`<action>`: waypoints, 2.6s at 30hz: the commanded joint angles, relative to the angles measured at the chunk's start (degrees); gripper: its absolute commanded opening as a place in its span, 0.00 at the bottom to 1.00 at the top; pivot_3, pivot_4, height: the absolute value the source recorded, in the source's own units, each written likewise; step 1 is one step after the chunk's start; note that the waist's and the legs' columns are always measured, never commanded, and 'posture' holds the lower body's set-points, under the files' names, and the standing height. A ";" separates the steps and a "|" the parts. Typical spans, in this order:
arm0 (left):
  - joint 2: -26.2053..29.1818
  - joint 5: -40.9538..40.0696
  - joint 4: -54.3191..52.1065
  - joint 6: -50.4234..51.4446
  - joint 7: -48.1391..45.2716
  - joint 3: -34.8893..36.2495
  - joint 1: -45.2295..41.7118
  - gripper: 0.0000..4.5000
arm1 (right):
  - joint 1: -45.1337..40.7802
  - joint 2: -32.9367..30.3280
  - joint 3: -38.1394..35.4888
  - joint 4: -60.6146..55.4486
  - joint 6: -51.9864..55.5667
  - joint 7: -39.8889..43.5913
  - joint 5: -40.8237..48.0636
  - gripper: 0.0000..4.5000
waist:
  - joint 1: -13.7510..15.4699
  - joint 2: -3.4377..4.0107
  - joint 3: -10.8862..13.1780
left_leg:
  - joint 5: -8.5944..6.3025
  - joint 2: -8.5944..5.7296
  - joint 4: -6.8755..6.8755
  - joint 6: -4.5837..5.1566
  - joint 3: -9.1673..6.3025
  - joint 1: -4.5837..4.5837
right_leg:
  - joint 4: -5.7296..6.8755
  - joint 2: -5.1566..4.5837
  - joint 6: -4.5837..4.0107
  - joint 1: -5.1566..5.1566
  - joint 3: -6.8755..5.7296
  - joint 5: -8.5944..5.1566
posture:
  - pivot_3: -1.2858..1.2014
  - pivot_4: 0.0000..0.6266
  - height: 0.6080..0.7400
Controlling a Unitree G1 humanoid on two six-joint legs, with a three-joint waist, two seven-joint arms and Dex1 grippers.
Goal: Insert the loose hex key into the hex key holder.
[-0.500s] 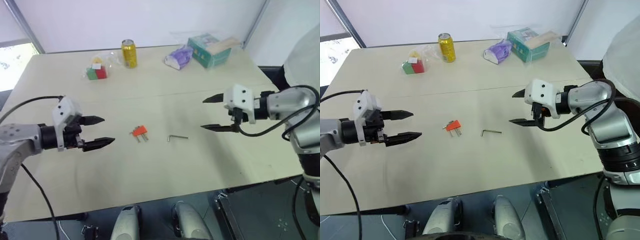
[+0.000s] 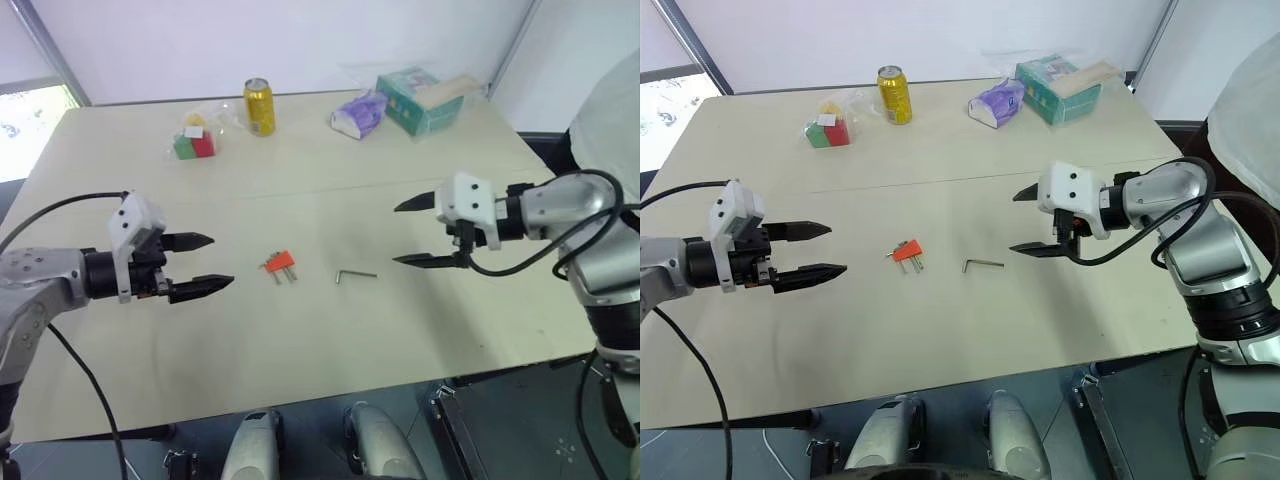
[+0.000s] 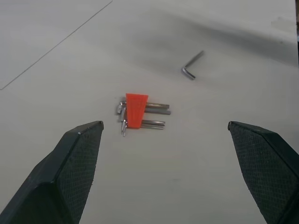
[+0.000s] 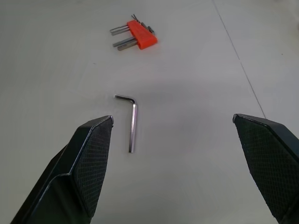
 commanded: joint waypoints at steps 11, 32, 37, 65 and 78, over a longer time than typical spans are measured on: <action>-0.14 -1.25 -1.83 0.27 1.12 1.38 -1.87 0.99 | -2.50 4.06 0.12 -0.15 -3.14 -3.08 -1.61 0.95 | 0.00 0.00 0.00 | 0.00 0.00 0.00 0.00 0.01 0.00 | 0.02 0.01 0.04 0.00 0.00 0.03 | 0.52 0.24 1.00; -0.09 -1.91 -9.57 3.05 5.43 9.85 12.85 0.99 | -9.17 35.26 13.62 37.90 -27.29 -27.23 -20.82 0.95 | -0.11 -0.04 -0.02 | 0.03 0.01 0.03 -0.05 0.00 -0.10 | 0.33 0.01 0.11 -0.24 0.01 0.09 | 0.52 0.24 1.00; -0.39 -3.07 -11.55 4.06 6.57 12.15 14.64 0.99 | -10.37 37.13 15.37 44.14 -31.87 -27.97 -23.89 0.95 | -0.28 -0.05 -0.02 | 0.03 0.01 -0.01 -0.05 0.00 -0.08 | 0.33 0.00 0.15 -0.25 0.01 0.12 | 0.52 0.24 1.00; -0.62 -4.01 -12.63 4.05 9.24 12.24 14.46 0.99 | -9.70 44.02 15.70 47.28 -27.27 -25.30 -24.96 0.95 | -1.63 -0.05 -0.03 | 0.03 0.03 -0.01 -0.06 -0.12 0.02 | 0.75 0.01 0.14 -0.39 0.01 0.12 | 0.52 0.24 1.00; -1.62 -3.68 -13.58 3.54 11.05 11.46 14.99 1.00 | -10.94 44.18 15.66 53.06 -27.22 -22.52 -24.23 0.32 | -1.56 -0.07 -0.06 | 0.07 0.02 0.04 -0.12 -0.12 0.12 | 0.83 0.01 0.11 -0.27 0.01 0.11 | 0.52 0.24 1.00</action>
